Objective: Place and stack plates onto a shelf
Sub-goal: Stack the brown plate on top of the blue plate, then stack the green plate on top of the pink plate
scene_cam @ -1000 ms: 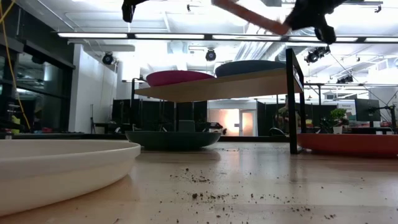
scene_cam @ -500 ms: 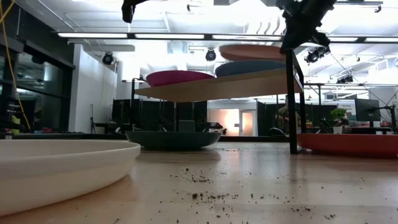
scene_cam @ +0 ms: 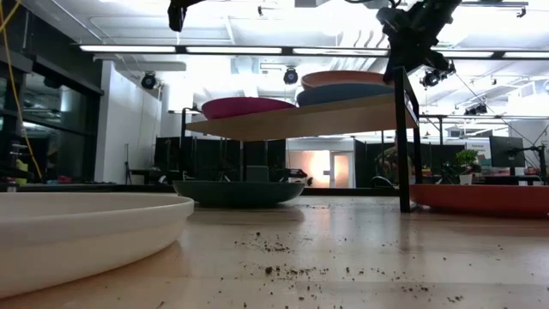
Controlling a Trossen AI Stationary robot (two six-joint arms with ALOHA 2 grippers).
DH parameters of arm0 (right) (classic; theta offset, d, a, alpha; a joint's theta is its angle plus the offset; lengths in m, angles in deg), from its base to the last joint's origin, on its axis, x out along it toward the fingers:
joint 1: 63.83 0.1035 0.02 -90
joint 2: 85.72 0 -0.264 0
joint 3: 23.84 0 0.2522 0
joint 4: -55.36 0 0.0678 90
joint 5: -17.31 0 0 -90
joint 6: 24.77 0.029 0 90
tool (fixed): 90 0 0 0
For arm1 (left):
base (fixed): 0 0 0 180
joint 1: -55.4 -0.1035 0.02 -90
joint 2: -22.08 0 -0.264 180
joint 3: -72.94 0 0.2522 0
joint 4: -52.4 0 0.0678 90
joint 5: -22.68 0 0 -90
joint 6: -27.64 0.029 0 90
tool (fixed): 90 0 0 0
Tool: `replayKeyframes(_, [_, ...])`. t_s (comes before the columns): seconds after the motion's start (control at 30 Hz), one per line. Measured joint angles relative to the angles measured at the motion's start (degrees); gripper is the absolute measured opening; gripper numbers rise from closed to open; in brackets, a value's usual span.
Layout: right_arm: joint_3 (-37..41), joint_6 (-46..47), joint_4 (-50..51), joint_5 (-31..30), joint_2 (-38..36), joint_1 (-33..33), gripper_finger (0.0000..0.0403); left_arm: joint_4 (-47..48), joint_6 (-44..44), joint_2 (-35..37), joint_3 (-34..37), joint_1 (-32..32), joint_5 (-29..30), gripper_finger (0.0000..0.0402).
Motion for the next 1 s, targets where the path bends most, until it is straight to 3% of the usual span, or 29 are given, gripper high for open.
replayKeyframes(0.5, [-0.3,-2.7,0.1,1.0,-0.8,0.0,0.0179,0.0,1.9,0.0,0.0,0.0,0.0,0.0117])
replayKeyframes(0.8, [-0.9,-3.3,-0.1,5.0,-8.5,4.2,0.0193,0.5,3.0,0.0,0.0,0.0,0.0,0.0117])
replayKeyframes(1.0, [3.2,4.2,-0.3,-2.8,-16.5,12.1,0.0193,0.5,2.8,0.0,0.0,0.0,0.0,0.0117])
